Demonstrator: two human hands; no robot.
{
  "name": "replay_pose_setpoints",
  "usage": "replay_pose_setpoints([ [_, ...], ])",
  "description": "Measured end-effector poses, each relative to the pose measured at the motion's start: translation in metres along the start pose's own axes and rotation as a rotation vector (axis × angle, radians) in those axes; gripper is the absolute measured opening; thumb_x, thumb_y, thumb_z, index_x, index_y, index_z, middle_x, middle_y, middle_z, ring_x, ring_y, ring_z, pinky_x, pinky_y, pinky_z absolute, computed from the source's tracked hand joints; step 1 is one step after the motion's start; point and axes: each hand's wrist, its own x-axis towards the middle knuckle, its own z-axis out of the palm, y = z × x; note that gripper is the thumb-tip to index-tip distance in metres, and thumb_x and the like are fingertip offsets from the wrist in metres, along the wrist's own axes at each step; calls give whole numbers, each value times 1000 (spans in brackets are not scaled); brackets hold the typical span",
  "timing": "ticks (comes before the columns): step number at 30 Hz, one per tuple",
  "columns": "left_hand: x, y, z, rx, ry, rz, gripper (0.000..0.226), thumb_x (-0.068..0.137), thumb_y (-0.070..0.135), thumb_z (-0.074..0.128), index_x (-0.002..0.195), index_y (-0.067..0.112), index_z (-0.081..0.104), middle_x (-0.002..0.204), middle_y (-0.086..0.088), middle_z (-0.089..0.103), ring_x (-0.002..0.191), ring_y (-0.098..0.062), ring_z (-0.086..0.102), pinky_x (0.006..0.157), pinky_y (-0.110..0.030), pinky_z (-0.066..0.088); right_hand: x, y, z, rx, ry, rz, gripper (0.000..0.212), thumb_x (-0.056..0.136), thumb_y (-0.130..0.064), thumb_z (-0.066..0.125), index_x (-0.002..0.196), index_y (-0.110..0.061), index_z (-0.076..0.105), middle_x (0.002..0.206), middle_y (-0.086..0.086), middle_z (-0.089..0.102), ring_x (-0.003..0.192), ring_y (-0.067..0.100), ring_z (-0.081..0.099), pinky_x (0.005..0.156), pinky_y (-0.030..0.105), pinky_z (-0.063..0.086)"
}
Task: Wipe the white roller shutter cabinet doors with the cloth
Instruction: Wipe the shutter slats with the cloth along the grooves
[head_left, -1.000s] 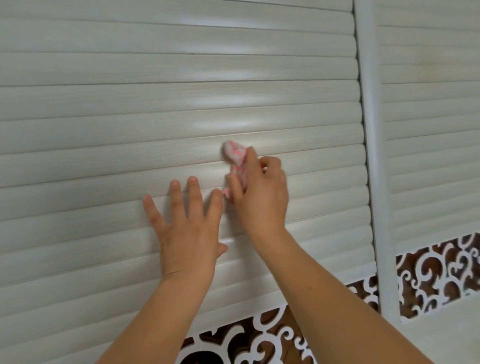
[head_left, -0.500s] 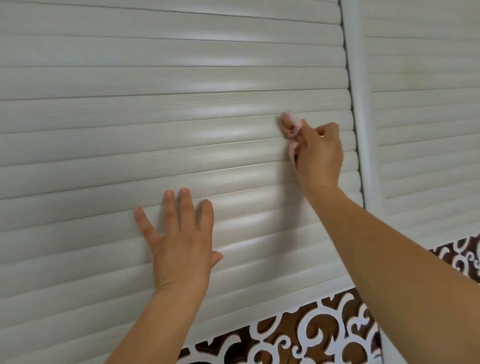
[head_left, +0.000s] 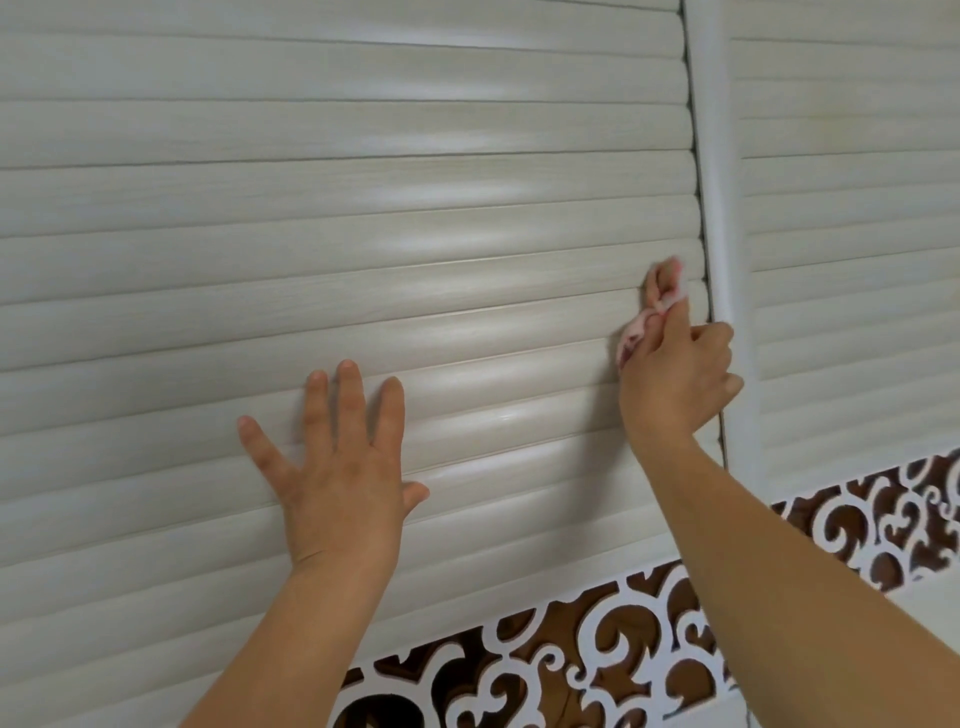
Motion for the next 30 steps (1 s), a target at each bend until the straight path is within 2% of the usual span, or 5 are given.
replay_pose_setpoints([
  [6,-3,3,5,-135,77,-23,93,80,55,58,148,27,1,150,-12,-1,136,-26,-8,105,-67,-2,-65,-35,-7,40,-158,-223,50,95,-31,47,144,-30,37,104,10,48,91,24,45,77,33,21],
  [12,-11,9,25,-189,251,-4,90,57,35,84,134,10,46,125,-18,48,117,-30,30,97,-69,22,-137,-53,-4,96,-153,-568,57,64,-25,79,119,-20,63,73,4,54,64,24,54,68,30,24],
  [20,-23,15,19,-88,2,-54,98,86,55,50,144,20,-21,150,-7,-12,139,-25,-12,105,-67,0,-114,8,-13,32,-234,-648,63,68,-25,79,127,-25,59,84,7,59,74,25,58,76,36,36],
  [25,-24,14,17,-90,-7,-58,98,86,57,47,144,21,-23,151,-7,-13,140,-25,-12,105,-68,-1,-64,45,-14,138,-278,-215,35,96,-43,39,122,-29,59,83,-13,43,85,11,33,88,29,26],
  [30,-24,16,17,-127,-6,-54,98,87,54,50,144,21,-22,151,-8,-13,140,-26,-12,105,-67,-2,-48,73,-1,13,-122,-71,38,99,-34,40,137,-37,45,107,8,47,79,21,36,81,27,20],
])
